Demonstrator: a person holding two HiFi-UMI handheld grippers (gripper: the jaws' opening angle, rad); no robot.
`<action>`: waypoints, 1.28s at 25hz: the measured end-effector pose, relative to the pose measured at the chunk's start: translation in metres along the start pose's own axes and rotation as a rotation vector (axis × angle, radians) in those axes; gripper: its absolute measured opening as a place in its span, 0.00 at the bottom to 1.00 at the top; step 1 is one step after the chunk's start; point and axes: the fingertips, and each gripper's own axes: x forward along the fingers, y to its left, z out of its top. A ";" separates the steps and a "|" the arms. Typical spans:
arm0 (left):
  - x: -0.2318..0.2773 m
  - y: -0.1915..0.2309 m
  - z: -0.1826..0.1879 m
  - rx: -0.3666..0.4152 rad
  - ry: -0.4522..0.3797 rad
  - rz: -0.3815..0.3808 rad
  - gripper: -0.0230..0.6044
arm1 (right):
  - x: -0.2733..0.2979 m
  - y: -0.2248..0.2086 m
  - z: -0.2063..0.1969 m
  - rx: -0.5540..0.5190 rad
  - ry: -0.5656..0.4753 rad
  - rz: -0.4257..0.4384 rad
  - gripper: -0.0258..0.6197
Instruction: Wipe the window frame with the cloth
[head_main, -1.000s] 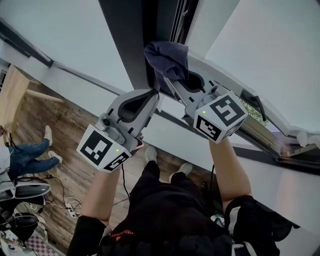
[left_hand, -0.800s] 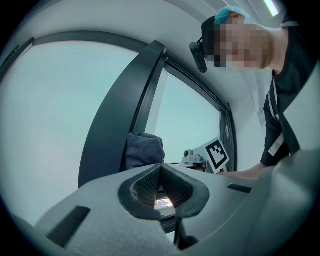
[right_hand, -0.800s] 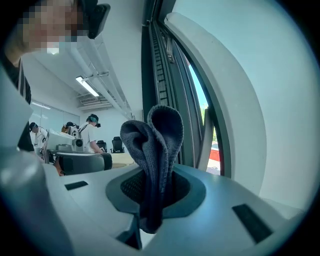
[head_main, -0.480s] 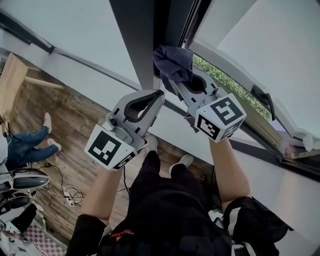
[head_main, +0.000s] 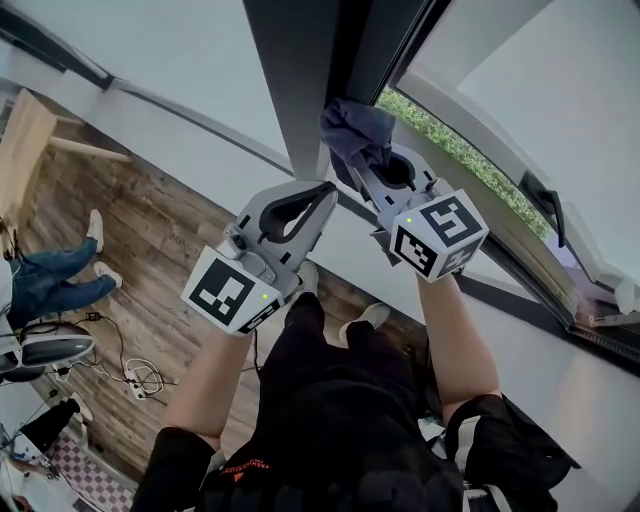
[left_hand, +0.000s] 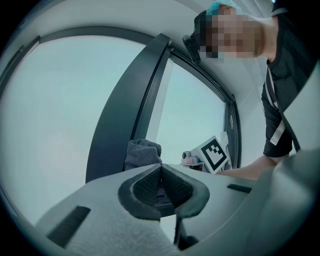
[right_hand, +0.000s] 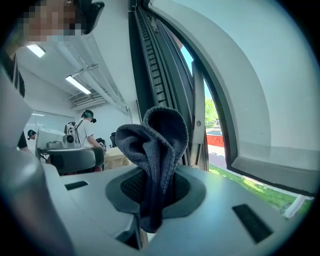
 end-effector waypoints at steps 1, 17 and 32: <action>-0.001 0.001 -0.003 -0.002 0.002 0.002 0.07 | 0.001 0.000 -0.004 0.003 0.004 -0.001 0.13; -0.007 0.005 -0.036 -0.056 0.047 0.008 0.07 | 0.014 -0.013 -0.067 0.071 0.114 -0.032 0.13; -0.012 -0.002 -0.006 -0.016 0.021 0.009 0.07 | -0.008 0.006 -0.043 0.014 0.106 -0.025 0.13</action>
